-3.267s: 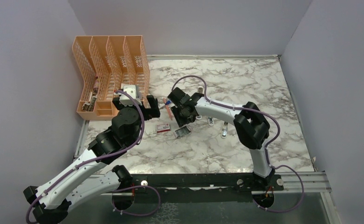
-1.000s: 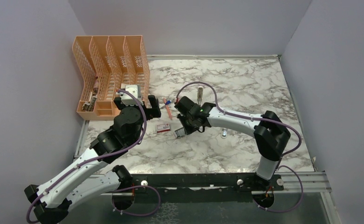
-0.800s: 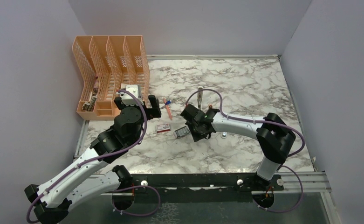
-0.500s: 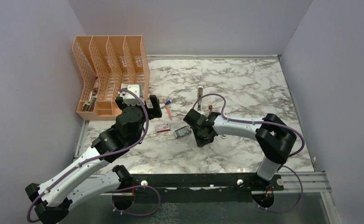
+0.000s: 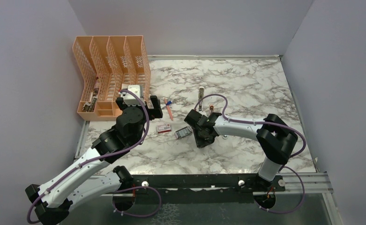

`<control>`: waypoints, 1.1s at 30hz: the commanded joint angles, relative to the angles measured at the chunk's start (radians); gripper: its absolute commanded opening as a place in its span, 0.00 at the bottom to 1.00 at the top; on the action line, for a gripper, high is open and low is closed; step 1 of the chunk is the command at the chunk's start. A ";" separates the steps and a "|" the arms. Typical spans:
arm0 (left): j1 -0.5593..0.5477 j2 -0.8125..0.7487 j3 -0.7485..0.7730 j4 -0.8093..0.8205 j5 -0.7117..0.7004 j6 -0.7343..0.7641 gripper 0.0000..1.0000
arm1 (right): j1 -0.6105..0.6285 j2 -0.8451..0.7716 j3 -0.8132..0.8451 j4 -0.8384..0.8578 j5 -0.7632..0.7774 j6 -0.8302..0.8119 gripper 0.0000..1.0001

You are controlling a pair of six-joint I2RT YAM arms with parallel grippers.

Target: Load the staples into the stapler

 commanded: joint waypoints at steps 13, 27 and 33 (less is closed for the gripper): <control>0.003 0.015 -0.004 0.009 0.008 -0.009 0.99 | 0.007 0.024 0.008 0.031 0.064 -0.069 0.30; 0.003 0.010 -0.006 0.009 0.007 -0.010 0.99 | 0.007 0.015 0.006 0.030 0.079 -0.053 0.21; 0.003 0.014 -0.004 0.008 0.014 -0.011 0.99 | 0.004 -0.057 0.030 0.022 0.193 -0.020 0.21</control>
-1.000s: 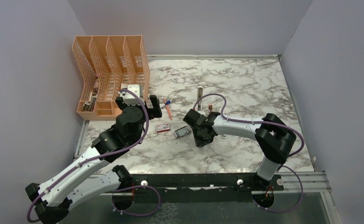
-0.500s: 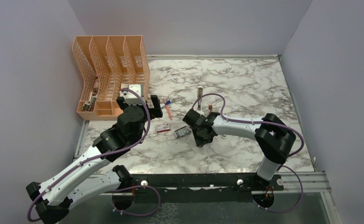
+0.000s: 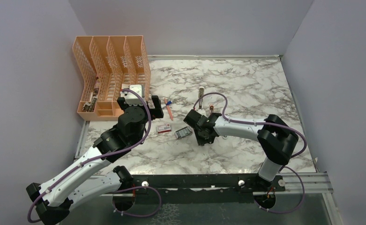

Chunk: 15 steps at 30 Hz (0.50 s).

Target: Load the staples into the stapler

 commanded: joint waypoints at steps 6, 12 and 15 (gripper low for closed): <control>0.003 0.000 -0.003 0.009 0.020 -0.016 0.99 | -0.066 -0.125 0.085 0.021 0.226 0.020 0.23; 0.003 -0.002 -0.002 0.010 0.024 -0.015 0.99 | -0.178 -0.168 0.084 0.102 0.246 -0.012 0.23; 0.003 -0.006 -0.003 0.009 0.023 -0.018 0.99 | -0.214 -0.160 0.092 0.141 0.246 -0.039 0.23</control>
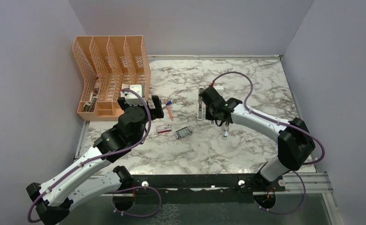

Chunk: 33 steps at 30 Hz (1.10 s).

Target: Load the staples into the stapler

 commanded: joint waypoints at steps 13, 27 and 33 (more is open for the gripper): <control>0.003 -0.073 -0.032 0.041 0.024 -0.039 0.99 | -0.053 0.205 0.163 0.128 -0.006 -0.012 0.23; 0.002 -0.149 -0.059 0.062 0.035 -0.051 0.99 | -0.054 0.347 0.263 0.080 -0.007 0.014 0.22; 0.003 -0.148 -0.059 0.057 0.039 -0.051 0.99 | -0.053 0.371 0.293 0.046 0.012 0.017 0.22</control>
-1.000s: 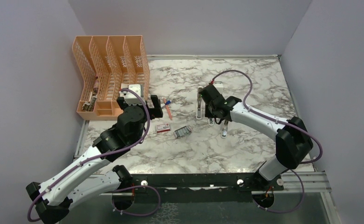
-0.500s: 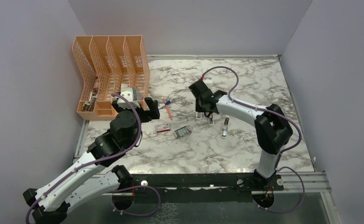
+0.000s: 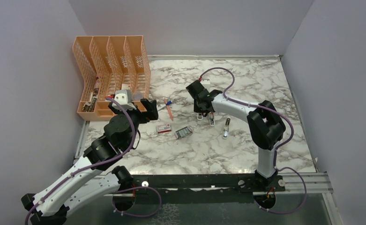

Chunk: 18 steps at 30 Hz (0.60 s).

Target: Load the staples into the stapler

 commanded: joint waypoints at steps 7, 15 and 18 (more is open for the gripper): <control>0.002 0.005 -0.003 0.006 0.012 -0.007 0.99 | -0.004 -0.024 0.021 -0.024 0.029 0.016 0.21; 0.003 0.017 -0.001 0.006 0.012 -0.008 0.99 | -0.004 -0.026 0.021 -0.044 0.051 0.013 0.22; 0.003 0.017 -0.001 0.006 0.010 -0.007 0.99 | -0.004 -0.018 0.019 -0.044 0.048 0.017 0.22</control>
